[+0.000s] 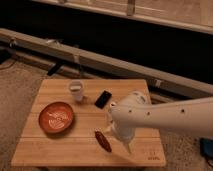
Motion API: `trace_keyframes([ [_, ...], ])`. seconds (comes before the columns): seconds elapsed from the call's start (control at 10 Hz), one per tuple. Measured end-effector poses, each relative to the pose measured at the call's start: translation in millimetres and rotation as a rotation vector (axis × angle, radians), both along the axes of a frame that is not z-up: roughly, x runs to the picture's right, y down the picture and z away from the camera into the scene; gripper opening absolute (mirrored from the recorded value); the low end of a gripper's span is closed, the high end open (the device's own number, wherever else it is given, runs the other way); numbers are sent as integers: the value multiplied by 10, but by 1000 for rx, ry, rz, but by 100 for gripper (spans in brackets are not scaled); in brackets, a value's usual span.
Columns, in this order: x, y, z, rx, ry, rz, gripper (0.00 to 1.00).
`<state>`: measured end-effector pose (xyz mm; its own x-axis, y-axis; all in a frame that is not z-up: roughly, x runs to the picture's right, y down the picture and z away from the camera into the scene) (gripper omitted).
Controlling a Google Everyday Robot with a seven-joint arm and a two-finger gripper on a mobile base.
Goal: Place the pepper in the ceramic bowl
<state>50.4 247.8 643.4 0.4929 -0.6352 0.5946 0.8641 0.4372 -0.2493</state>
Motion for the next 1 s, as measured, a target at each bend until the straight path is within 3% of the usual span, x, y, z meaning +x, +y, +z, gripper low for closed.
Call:
trace_keyframes([
  [0.2,-130,22,-15,78,-121,-104,80],
  [0.4,-285,40,46,97,-193,-175,80],
  [0.6,-537,41,199,93,-271,-282,80],
  [0.8,-764,73,383,98,-304,-374,80],
  [1.0,-920,142,596,101,-299,-450,80],
])
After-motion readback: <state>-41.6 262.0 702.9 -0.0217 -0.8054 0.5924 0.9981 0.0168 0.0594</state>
